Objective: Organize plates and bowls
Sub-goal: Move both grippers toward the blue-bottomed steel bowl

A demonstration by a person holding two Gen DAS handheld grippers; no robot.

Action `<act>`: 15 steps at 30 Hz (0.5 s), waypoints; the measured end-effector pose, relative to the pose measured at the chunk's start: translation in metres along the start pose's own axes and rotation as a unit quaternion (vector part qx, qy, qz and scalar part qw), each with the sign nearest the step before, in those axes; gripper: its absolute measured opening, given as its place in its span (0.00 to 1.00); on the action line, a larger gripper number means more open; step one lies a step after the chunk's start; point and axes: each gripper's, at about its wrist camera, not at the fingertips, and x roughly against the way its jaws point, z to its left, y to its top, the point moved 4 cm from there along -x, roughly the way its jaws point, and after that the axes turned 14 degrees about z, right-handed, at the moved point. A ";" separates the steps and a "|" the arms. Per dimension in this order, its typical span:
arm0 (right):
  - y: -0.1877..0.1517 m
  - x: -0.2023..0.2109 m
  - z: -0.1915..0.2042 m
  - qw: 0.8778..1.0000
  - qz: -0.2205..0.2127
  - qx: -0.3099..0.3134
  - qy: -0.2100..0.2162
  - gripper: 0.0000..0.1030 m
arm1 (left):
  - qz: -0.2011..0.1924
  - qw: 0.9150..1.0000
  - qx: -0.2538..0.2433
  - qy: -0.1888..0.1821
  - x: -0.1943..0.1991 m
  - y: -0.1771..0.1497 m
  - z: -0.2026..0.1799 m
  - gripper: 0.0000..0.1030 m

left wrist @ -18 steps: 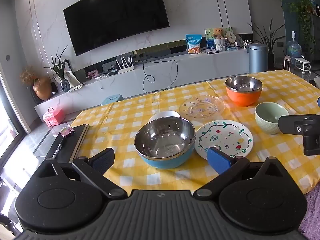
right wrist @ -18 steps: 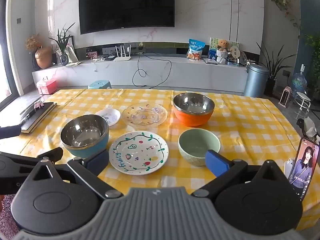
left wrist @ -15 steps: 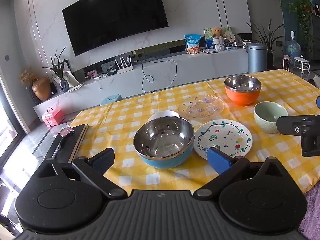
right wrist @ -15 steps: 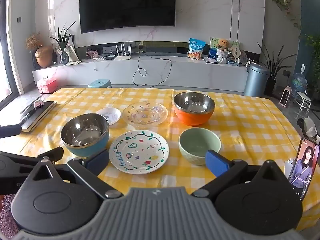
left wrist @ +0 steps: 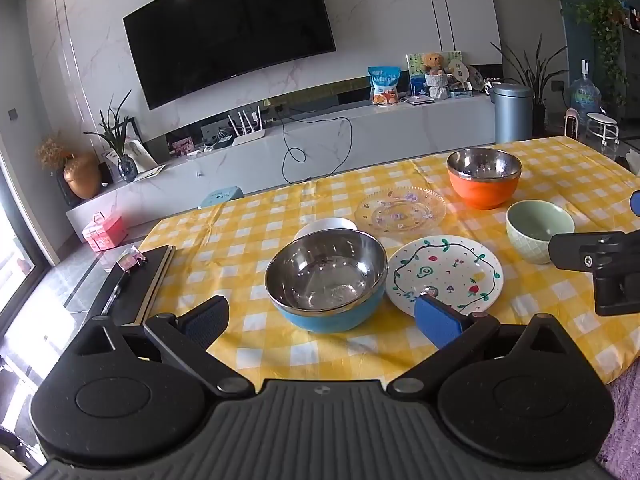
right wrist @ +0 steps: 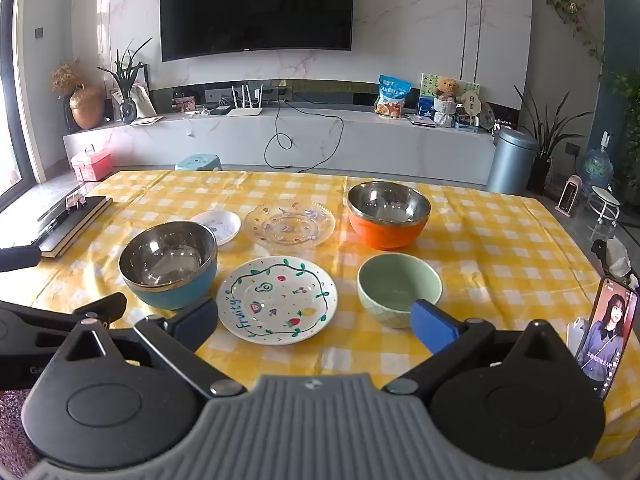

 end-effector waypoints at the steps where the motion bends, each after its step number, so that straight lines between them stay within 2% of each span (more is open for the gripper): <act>1: 0.000 0.000 0.000 1.000 0.000 0.000 -0.001 0.98 | 0.000 1.000 -0.001 0.000 0.000 0.000 0.000 1.00; 15: 0.000 0.000 0.000 1.000 -0.001 -0.001 -0.001 0.98 | 0.001 1.000 -0.001 -0.001 0.000 0.000 0.000 1.00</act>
